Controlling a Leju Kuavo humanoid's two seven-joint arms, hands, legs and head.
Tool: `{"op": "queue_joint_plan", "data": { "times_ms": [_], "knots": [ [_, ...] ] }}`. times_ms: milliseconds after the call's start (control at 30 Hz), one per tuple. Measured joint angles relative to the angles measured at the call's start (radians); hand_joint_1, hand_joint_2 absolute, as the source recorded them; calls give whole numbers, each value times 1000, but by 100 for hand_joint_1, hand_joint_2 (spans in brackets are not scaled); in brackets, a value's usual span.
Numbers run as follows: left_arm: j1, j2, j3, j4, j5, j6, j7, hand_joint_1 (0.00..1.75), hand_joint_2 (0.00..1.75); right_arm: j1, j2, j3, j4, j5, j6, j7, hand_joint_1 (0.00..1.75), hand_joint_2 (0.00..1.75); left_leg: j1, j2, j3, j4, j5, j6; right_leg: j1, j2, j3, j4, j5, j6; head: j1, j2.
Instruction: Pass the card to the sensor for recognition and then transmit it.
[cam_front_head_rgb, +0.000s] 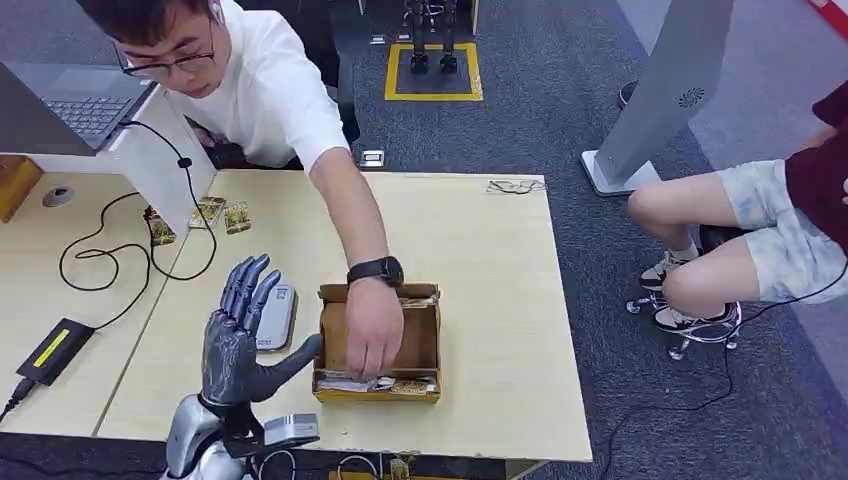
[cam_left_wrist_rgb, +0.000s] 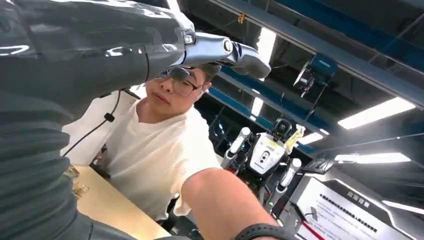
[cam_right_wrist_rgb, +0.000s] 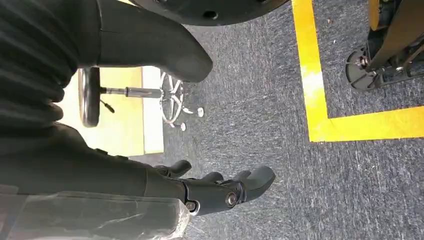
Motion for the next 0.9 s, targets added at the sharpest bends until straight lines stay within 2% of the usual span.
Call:
{"op": "queue_joint_plan", "data": {
  "times_ms": [900],
  "knots": [
    [6, -1, 0, 0, -4, 2, 8, 0, 175, 0, 2, -1, 0, 2, -7, -2, 0, 175, 0, 0, 0, 0, 0, 0, 0, 0, 0, 0, 0, 0, 0, 0]
  ]
}}
